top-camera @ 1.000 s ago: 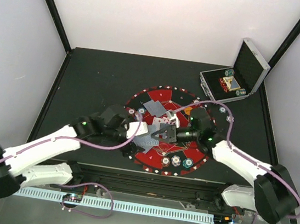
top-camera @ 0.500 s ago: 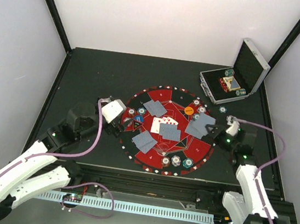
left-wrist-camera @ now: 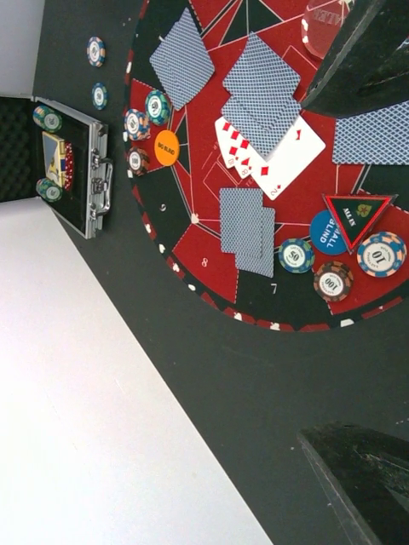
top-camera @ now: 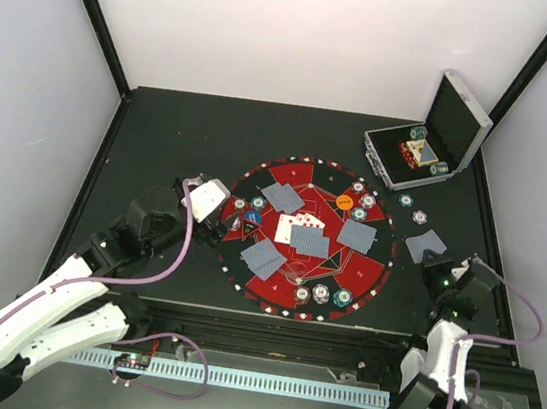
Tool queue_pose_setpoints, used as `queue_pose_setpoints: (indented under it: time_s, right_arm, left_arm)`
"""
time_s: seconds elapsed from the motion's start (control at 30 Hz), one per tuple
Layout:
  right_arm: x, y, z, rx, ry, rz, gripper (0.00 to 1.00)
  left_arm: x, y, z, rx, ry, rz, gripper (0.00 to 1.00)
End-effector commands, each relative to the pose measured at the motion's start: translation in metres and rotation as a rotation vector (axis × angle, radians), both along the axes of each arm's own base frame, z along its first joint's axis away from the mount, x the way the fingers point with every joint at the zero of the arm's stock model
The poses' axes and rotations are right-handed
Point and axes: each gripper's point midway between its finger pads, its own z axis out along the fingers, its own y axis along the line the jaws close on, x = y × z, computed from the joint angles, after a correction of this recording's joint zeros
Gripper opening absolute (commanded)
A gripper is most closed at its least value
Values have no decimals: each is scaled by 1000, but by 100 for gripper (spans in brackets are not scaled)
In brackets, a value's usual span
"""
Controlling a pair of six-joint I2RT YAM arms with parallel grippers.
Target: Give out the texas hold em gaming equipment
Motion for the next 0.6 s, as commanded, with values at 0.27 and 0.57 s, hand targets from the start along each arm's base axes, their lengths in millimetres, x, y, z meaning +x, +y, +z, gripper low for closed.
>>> queue_pose_setpoints:
  time_s: [0.27, 0.57]
  right_arm:
    - [25, -19, -13, 32, -58, -51, 1]
    - [19, -25, -36, 39, 6, -100, 2]
  left_arm:
    - [2, -3, 3, -19, -3, -6, 99]
    - [1, -4, 3, -20, -3, -15, 99]
